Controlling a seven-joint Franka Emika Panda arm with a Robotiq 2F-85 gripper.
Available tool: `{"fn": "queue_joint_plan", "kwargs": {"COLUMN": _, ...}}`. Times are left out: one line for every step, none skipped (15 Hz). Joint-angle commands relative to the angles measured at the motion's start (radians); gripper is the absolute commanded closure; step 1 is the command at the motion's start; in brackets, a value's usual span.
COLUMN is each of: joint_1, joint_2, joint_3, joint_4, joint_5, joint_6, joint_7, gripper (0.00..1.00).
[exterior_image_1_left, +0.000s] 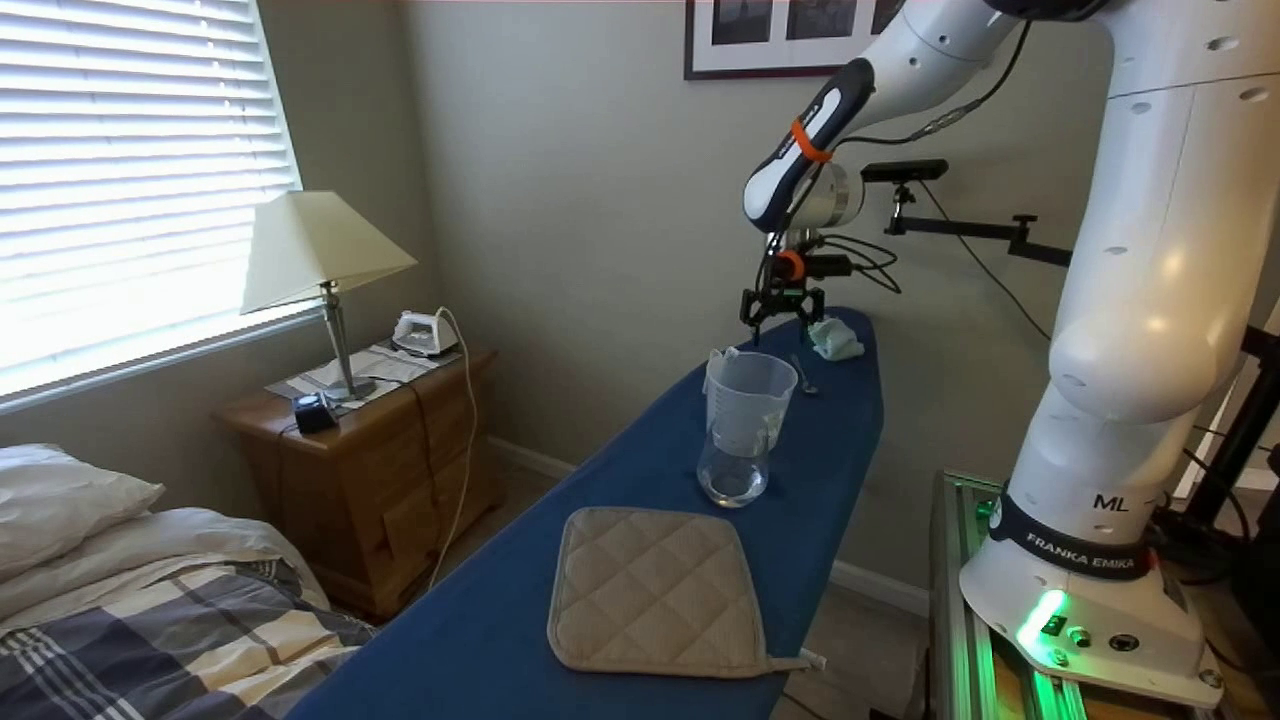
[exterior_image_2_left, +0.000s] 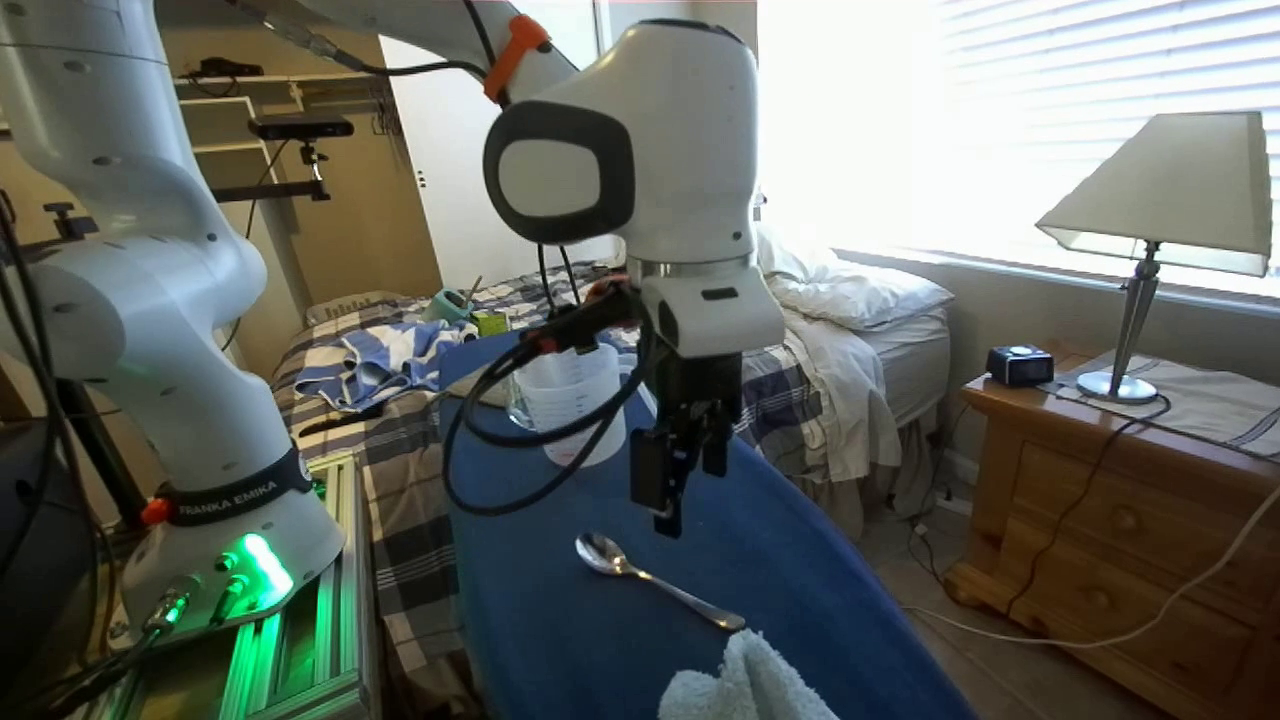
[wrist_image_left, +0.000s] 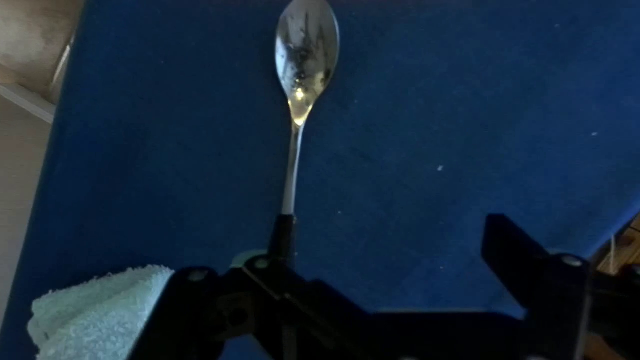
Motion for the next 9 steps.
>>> {"fn": "queue_joint_plan", "kwargs": {"joint_1": 0.028, "joint_2": -0.128, "joint_3": 0.011, "joint_4": -0.016, "joint_5": -0.066, "joint_6": -0.064, "joint_7": 0.036, "gripper": 0.0}}
{"fn": "queue_joint_plan", "kwargs": {"joint_1": 0.033, "joint_2": -0.157, "joint_3": 0.018, "joint_4": -0.016, "joint_5": -0.087, "joint_6": -0.077, "joint_7": 0.049, "gripper": 0.0}}
{"fn": "queue_joint_plan", "kwargs": {"joint_1": 0.035, "joint_2": -0.184, "joint_3": 0.026, "joint_4": -0.017, "joint_5": -0.086, "joint_6": -0.093, "joint_7": 0.043, "gripper": 0.0}}
{"fn": "queue_joint_plan", "kwargs": {"joint_1": 0.036, "joint_2": -0.216, "joint_3": 0.034, "joint_4": -0.024, "joint_5": -0.084, "joint_6": -0.103, "joint_7": 0.033, "gripper": 0.0}}
{"fn": "queue_joint_plan", "kwargs": {"joint_1": 0.037, "joint_2": -0.242, "joint_3": 0.044, "joint_4": -0.026, "joint_5": -0.082, "joint_6": -0.115, "joint_7": 0.029, "gripper": 0.0}}
{"fn": "queue_joint_plan", "kwargs": {"joint_1": 0.035, "joint_2": -0.267, "joint_3": 0.051, "joint_4": -0.03, "joint_5": -0.074, "joint_6": -0.125, "joint_7": 0.017, "gripper": 0.0}}
{"fn": "queue_joint_plan", "kwargs": {"joint_1": 0.033, "joint_2": -0.297, "joint_3": 0.058, "joint_4": -0.035, "joint_5": -0.074, "joint_6": -0.147, "joint_7": 0.008, "gripper": 0.0}}
{"fn": "queue_joint_plan", "kwargs": {"joint_1": 0.031, "joint_2": -0.333, "joint_3": 0.061, "joint_4": -0.046, "joint_5": -0.061, "joint_6": -0.164, "joint_7": -0.015, "gripper": 0.0}}
{"fn": "queue_joint_plan", "kwargs": {"joint_1": 0.029, "joint_2": -0.248, "joint_3": 0.062, "joint_4": -0.004, "joint_5": -0.05, "joint_6": -0.136, "joint_7": 0.005, "gripper": 0.0}}
